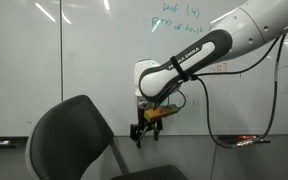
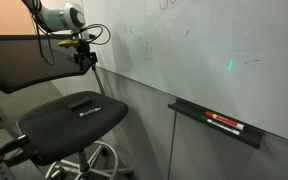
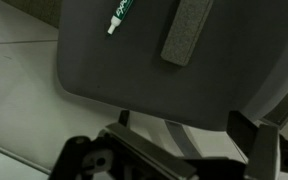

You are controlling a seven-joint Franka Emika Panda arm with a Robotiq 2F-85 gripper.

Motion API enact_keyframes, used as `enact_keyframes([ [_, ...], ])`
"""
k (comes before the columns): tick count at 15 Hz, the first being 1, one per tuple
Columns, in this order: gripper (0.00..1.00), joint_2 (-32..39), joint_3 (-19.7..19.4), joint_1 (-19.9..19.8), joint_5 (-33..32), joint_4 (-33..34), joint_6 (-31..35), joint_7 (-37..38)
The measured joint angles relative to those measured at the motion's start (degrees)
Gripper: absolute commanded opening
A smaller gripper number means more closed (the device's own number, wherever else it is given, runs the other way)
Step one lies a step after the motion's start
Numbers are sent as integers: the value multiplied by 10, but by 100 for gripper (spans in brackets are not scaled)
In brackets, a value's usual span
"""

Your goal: Erase the i next to the v using the eraser on the chair

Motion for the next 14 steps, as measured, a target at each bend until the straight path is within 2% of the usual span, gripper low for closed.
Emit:
enact_keyframes([
  [5,100,5,-8,-18,3,-55,51,11],
  [10,100,6,-7,-16,6,-114,99,25],
  [14,100,17,-6,-14,10,-136,120,25],
])
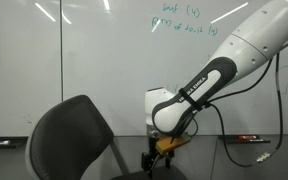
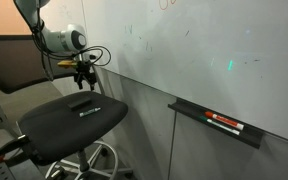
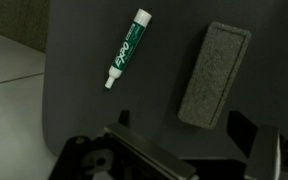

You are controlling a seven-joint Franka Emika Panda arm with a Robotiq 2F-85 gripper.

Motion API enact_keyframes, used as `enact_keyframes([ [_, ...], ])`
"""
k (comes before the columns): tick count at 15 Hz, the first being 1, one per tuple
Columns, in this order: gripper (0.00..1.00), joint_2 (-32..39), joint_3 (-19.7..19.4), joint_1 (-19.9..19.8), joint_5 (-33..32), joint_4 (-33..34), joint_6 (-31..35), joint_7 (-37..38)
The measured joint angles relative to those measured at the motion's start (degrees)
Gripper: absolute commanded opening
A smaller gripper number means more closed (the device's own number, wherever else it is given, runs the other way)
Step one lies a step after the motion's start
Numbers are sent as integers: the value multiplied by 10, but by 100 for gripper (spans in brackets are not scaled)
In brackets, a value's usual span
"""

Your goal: Erase the i next to the v using the eraser on the chair

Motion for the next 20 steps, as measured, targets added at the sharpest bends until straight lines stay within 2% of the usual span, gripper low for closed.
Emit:
enact_keyframes([
  [16,100,86,1,53,7,4,24,0],
  [17,75,90,0,55,7,7,25,0],
  [18,74,93,0,57,7,10,25,0],
  [20,58,100,-1,58,7,16,25,0],
])
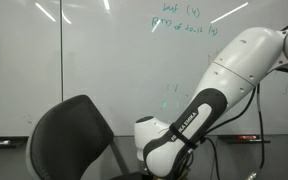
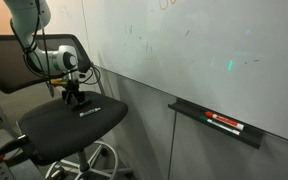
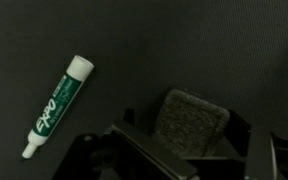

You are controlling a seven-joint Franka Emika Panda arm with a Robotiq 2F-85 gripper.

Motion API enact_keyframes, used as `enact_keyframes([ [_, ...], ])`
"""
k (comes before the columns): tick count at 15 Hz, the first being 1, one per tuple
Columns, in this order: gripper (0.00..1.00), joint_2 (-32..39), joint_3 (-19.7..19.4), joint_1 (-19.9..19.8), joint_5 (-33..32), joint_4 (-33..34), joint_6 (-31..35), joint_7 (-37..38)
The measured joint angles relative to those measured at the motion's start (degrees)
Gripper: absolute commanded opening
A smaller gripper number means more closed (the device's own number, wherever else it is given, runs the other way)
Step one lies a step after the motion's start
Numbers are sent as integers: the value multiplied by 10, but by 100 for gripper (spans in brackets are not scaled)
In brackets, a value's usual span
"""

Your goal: Erase the i next to the v using the eraser on the chair

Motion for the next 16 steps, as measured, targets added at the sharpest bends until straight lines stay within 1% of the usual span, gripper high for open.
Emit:
enact_keyframes([
  [1,49,3,0,0,0,3,0,0],
  [2,42,7,0,1,0,7,0,0],
  [3,35,9,0,1,0,10,0,0],
  [4,32,9,0,1,0,13,0,0],
  [9,32,9,-10,3,-1,20,-1,0],
  [16,32,-16,-46,3,-13,11,4,0],
])
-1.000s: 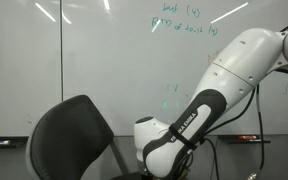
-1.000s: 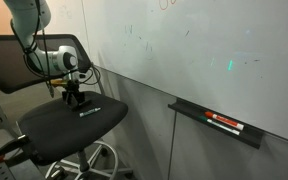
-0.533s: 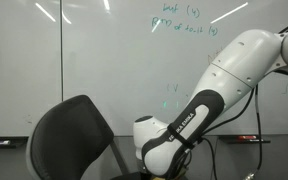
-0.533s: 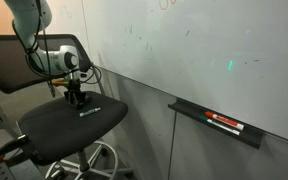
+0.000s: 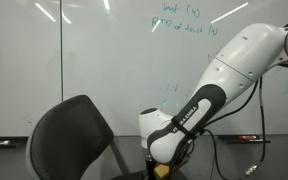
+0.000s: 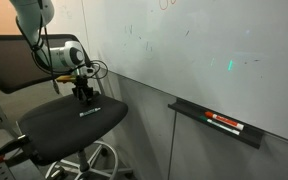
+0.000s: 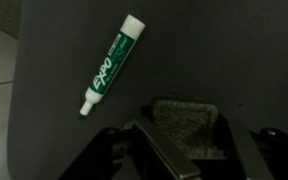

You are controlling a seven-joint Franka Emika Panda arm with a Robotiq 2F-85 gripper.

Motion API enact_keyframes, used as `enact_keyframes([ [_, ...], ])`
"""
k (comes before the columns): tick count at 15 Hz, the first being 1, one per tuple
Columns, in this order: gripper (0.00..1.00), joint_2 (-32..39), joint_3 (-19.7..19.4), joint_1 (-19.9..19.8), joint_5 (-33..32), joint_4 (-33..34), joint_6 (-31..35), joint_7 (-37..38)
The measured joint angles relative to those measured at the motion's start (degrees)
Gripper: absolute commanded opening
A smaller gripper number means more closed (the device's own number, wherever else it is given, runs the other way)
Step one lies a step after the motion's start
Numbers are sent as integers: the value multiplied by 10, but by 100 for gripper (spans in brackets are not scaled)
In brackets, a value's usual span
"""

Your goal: Erase the i next to the v using the eraser on the chair

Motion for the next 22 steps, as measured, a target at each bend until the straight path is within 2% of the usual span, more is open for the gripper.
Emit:
enact_keyframes([
  [7,32,-93,-24,-9,-15,-75,34,0],
  [13,32,-186,-35,-38,-29,-150,86,0],
  [22,32,-312,-36,-73,-29,-238,193,32],
])
